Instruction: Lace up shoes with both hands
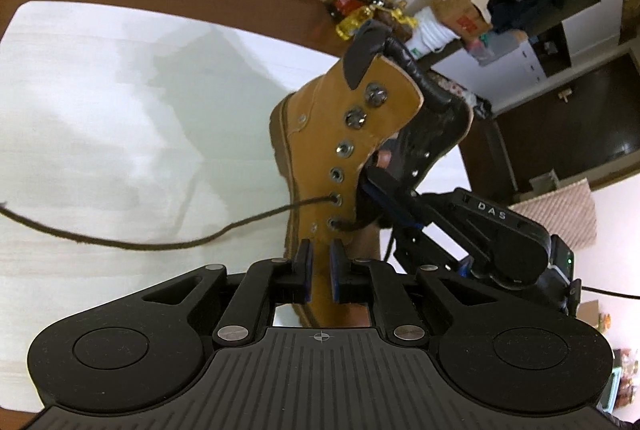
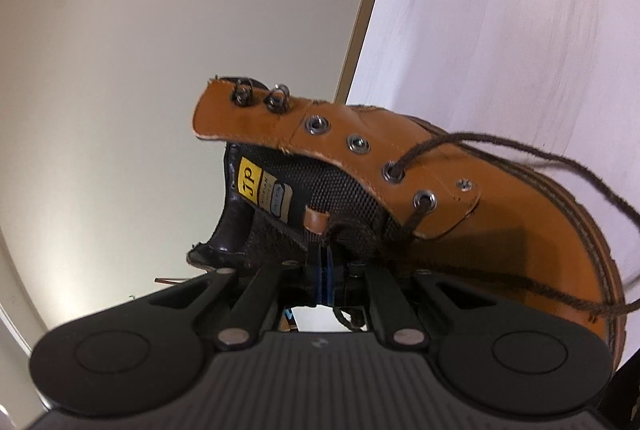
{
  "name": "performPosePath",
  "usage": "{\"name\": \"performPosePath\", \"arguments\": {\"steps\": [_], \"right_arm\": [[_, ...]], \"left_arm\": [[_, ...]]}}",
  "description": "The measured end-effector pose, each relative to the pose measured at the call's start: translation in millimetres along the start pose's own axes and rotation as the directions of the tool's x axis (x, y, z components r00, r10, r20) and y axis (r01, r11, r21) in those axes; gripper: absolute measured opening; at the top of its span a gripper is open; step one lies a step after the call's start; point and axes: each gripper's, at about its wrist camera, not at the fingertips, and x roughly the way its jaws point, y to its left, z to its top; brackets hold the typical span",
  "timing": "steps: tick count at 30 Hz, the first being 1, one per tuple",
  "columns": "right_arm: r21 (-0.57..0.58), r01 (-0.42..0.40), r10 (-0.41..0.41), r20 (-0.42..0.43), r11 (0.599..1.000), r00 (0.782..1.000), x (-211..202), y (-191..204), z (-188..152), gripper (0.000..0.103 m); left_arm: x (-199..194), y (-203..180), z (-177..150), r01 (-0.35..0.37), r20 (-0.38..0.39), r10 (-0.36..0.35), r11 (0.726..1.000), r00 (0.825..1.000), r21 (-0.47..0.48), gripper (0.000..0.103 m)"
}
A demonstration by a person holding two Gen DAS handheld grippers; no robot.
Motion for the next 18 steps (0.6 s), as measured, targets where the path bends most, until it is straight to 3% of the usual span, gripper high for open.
{"name": "performPosePath", "arguments": {"steps": [4, 6, 8, 10, 11, 12, 14, 18], "right_arm": [[-0.037, -0.003, 0.003, -0.011, 0.999, 1.0, 7, 0, -2, 0.004], [-0.047, -0.003, 0.002, -0.022, 0.999, 1.0, 9, 0, -2, 0.004], [-0.053, 0.0, -0.002, -0.028, 0.999, 1.0, 10, 0, 0, 0.004], [-0.058, 0.004, -0.006, -0.035, 0.998, 0.999, 10, -1, 1, 0.004], [-0.061, 0.005, -0.008, -0.039, 0.998, 0.999, 11, -1, 2, 0.004], [-0.064, 0.007, -0.01, -0.042, 0.998, 0.999, 11, -1, 3, 0.004], [-0.07, 0.01, -0.014, -0.049, 0.998, 0.999, 11, -1, 5, 0.004], [-0.081, 0.017, -0.022, -0.062, 0.997, 0.998, 13, -2, 8, 0.004]], "left_arm": [[0, 2, 0, -0.013, -0.003, 0.013, 1.0, 1.0, 0.015, 0.012], [0, 2, 0, -0.026, 0.002, 0.026, 0.999, 1.0, 0.031, 0.017], [4, -5, 5, -0.095, 0.024, 0.092, 0.986, 0.995, 0.137, 0.021], [7, -13, 8, -0.147, 0.046, 0.14, 0.958, 0.989, 0.247, 0.021], [12, -22, 9, -0.179, 0.068, 0.166, 0.917, 0.984, 0.357, 0.023], [13, -24, 9, -0.186, 0.073, 0.171, 0.904, 0.983, 0.384, 0.024], [20, -36, 12, -0.202, 0.104, 0.173, 0.822, 0.979, 0.532, 0.024], [21, -43, 19, -0.159, 0.11, 0.117, 0.793, 0.987, 0.589, 0.021]]}}
